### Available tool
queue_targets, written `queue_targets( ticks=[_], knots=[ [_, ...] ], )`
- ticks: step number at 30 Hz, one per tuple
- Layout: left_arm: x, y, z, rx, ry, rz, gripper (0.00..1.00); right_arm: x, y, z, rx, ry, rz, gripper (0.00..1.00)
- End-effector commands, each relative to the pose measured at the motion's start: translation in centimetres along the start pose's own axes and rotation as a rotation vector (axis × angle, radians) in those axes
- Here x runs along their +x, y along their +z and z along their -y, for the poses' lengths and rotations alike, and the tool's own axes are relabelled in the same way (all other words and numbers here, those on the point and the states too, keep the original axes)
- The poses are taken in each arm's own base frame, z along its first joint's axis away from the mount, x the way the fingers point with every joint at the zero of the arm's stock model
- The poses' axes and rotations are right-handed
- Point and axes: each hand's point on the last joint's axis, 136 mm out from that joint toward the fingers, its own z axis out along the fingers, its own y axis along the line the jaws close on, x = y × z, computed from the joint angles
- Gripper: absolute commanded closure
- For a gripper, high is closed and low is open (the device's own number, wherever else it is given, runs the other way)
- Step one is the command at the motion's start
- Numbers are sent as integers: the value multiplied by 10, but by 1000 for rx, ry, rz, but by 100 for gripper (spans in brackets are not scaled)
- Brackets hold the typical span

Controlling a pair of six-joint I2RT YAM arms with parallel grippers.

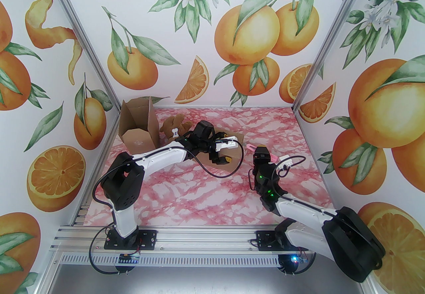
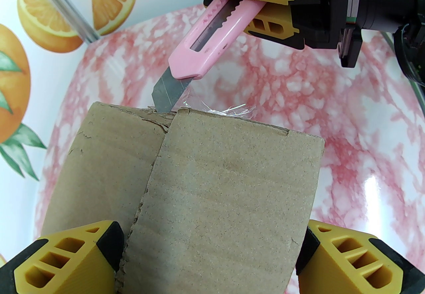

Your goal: Unpack the express box

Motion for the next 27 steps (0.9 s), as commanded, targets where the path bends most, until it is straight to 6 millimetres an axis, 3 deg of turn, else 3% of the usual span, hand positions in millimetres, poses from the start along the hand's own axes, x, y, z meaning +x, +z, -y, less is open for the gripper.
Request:
queue_targets(
  ticks=[1, 6, 19, 27],
  knots=[
    [-9, -20, -77, -276, 11, 4, 14, 16, -5, -5, -11, -19, -117, 100],
    [-10, -20, -73, -255, 20, 9, 14, -3, -9, -9, -11, -37, -84, 100],
    [-23, -21, -63, -182, 46, 55, 12, -12, -2, -15, 2, -126, -95, 100],
    [-62, -48, -75, -137, -19, 96, 7, 7, 1, -10, 146, -489, -211, 100]
  ],
)
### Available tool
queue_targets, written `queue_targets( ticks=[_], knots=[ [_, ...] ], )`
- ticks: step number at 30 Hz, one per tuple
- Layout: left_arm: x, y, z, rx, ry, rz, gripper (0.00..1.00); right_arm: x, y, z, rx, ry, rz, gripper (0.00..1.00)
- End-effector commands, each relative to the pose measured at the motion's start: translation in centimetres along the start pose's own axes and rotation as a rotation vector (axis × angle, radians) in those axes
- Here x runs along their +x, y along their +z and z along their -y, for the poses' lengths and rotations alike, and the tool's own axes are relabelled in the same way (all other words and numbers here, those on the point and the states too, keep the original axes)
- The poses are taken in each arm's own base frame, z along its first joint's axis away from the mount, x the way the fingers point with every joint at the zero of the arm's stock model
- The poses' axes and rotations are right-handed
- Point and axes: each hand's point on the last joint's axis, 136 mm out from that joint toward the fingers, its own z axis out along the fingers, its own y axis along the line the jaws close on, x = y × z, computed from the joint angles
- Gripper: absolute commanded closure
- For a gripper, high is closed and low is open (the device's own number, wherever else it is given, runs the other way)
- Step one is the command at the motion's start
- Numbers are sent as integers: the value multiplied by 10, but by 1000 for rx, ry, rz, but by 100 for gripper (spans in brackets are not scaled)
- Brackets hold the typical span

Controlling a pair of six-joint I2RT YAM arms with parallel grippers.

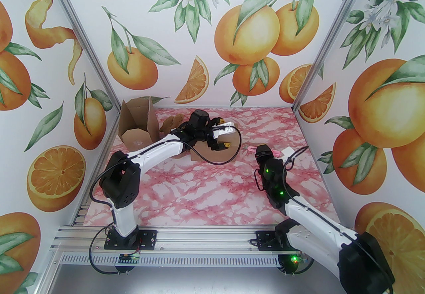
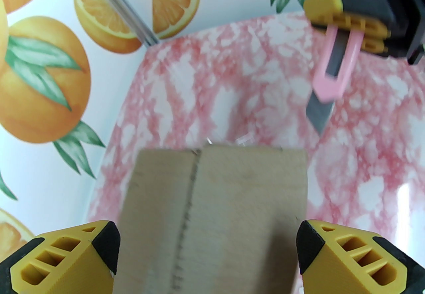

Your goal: Unpack the express box

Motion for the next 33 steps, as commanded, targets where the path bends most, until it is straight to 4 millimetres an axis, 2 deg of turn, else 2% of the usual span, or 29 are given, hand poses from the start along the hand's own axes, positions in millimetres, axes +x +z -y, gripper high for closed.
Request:
queue_targets(
  ticks=[1, 4, 6, 10, 15, 17, 22, 28, 33],
  knots=[
    [-30, -19, -15, 21, -62, 55, 7, 15, 1, 3, 76, -216, -80, 100],
    [-34, -27, -30, 40, -141, 79, 6, 34, 3, -1, 107, -334, -136, 100],
    [-24, -28, -47, 35, -218, 60, 6, 53, 5, -4, 113, -398, -179, 100],
    [14, -24, -77, 38, -405, -8, 7, 86, 12, 0, 103, -399, -236, 100],
    [56, -19, -100, 63, -616, -73, 11, 105, 20, 0, 104, -423, -263, 100],
    [66, -18, -103, 64, -645, -79, 11, 108, 25, -2, 111, -447, -263, 100],
    [85, -16, -95, 103, -689, -111, 11, 113, 41, -11, 124, -478, -246, 100],
    [94, -17, -86, 131, -715, -135, 12, 111, 49, -16, 133, -476, -223, 100],
    [95, -17, -80, 153, -736, -145, 14, 98, 50, -8, 119, -430, -211, 100]
  ],
)
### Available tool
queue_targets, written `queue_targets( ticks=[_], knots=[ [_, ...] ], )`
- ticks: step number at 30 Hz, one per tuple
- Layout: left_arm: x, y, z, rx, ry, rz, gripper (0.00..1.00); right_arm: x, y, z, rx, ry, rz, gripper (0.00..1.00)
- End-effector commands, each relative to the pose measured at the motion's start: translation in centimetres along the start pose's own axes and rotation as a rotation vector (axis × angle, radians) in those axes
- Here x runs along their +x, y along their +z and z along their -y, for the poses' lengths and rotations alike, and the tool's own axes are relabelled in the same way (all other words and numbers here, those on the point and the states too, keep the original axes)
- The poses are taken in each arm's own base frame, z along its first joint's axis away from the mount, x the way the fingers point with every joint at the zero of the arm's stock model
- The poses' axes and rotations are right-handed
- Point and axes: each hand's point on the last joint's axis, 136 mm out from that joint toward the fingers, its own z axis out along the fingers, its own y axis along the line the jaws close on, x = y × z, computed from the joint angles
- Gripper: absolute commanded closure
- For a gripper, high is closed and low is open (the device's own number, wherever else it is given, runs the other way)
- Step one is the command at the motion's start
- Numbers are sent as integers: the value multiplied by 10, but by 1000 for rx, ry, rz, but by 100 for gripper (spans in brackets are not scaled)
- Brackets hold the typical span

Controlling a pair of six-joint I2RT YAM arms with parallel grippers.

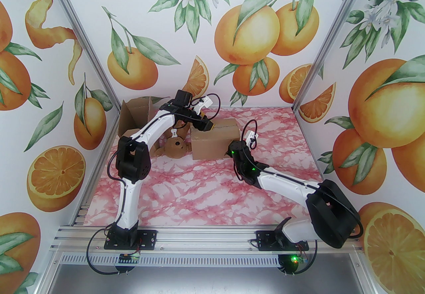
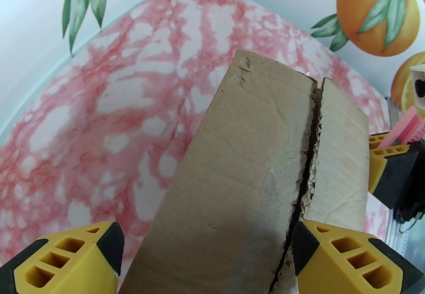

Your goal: Unpack the express box

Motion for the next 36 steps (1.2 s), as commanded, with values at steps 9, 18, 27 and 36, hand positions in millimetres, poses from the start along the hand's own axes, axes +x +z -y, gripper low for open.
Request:
queue_targets(
  ticks=[9, 18, 27, 36],
  knots=[
    [22, -11, 32, 119, -78, -48, 17, -32, 23, -18, -39, 2, 44, 100],
    [60, -40, 81, 198, -145, -73, 17, -55, 68, -63, -17, -254, 23, 100],
    [74, -53, 107, 219, -158, -66, 17, -70, 76, -85, -32, -402, 25, 100],
    [16, -80, 95, 114, 28, 72, 14, -101, 16, -33, 106, -433, 64, 100]
  ],
)
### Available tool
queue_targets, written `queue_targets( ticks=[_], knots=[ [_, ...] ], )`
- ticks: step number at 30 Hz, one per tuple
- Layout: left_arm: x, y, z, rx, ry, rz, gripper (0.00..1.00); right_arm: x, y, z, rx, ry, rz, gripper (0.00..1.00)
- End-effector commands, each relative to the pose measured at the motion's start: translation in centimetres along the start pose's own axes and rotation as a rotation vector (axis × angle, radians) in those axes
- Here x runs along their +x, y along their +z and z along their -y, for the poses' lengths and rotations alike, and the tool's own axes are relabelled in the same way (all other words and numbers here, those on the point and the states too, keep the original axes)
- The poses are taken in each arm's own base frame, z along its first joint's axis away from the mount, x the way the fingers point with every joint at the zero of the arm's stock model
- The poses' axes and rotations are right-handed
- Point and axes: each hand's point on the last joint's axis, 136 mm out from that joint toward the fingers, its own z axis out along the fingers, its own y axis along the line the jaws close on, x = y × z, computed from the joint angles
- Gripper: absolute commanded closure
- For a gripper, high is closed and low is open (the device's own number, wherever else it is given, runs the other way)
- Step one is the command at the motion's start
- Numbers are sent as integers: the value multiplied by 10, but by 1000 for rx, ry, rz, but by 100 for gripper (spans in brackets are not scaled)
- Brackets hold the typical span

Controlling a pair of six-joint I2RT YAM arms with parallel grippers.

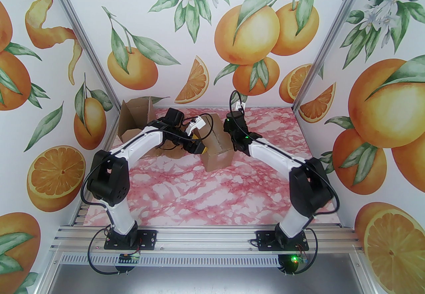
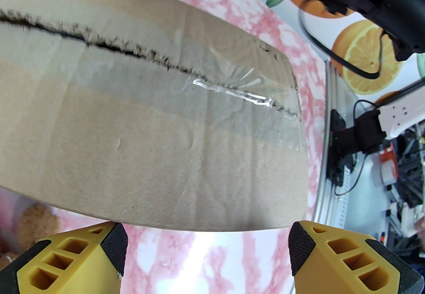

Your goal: Unpack the express box

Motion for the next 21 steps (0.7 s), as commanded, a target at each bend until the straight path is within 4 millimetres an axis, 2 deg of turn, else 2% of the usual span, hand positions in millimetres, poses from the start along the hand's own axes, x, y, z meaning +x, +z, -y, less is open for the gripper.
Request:
queue_targets(
  ticks=[1, 3, 5, 8, 10, 13, 15, 18, 21],
  knots=[
    [-72, -40, 11, -61, 196, 187, 13, -8, -40, 34, 75, -1, 18, 100],
    [-95, -49, 4, -82, 225, 233, 11, 5, -61, 47, 103, -5, 3, 100],
    [-115, -54, -13, -122, 220, 245, 10, 18, -86, 54, 132, -26, 1, 100],
    [-131, -46, -54, -146, 129, 243, 11, 46, -113, 60, 148, -30, -32, 100],
    [-135, -36, -78, -169, 102, 242, 11, 66, -124, 54, 133, -37, -54, 100],
    [-134, -23, -102, -186, 72, 228, 11, 92, -126, 35, 80, -12, -95, 100],
    [-130, -17, -115, -188, 42, 226, 10, 102, -124, 19, 51, -10, -105, 100],
    [-115, -5, -124, -163, 1, 203, 11, 107, -114, 1, 39, -1, -115, 100],
    [-100, 4, -122, -115, -33, 187, 12, 101, -104, -2, 58, 22, -83, 100]
  ],
)
